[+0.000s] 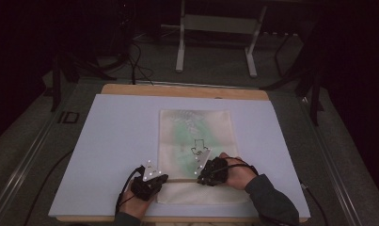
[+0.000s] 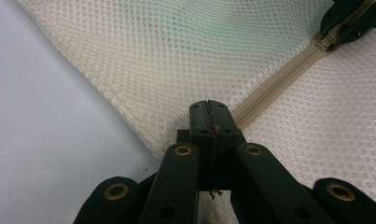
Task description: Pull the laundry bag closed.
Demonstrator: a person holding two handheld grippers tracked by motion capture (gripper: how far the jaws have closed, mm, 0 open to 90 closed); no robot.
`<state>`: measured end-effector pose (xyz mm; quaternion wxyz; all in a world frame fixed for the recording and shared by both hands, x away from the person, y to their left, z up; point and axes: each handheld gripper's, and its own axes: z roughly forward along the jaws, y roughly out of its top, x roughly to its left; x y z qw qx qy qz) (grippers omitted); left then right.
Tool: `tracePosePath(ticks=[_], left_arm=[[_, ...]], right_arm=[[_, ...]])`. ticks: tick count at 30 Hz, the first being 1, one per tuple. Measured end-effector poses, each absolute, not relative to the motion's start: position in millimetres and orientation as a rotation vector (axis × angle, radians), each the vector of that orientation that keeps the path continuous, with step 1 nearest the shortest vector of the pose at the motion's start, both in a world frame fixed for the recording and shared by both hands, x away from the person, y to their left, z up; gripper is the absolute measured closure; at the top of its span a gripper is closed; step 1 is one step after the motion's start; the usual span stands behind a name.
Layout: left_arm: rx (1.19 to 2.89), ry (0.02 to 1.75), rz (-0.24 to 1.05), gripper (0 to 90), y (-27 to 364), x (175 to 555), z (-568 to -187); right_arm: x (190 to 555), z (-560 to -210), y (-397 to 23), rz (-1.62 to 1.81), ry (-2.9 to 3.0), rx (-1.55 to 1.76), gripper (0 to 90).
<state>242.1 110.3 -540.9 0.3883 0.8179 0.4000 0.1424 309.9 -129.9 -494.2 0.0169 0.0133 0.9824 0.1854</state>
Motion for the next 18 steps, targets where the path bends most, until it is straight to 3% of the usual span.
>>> tracePosePath(ticks=[18], left_arm=[[2.08, 1.019, 0.361, 89.2, 110, 242, -541]], right_arm=[[311, -493, -140, 0.596, 3.052, 0.073, 82.2]])
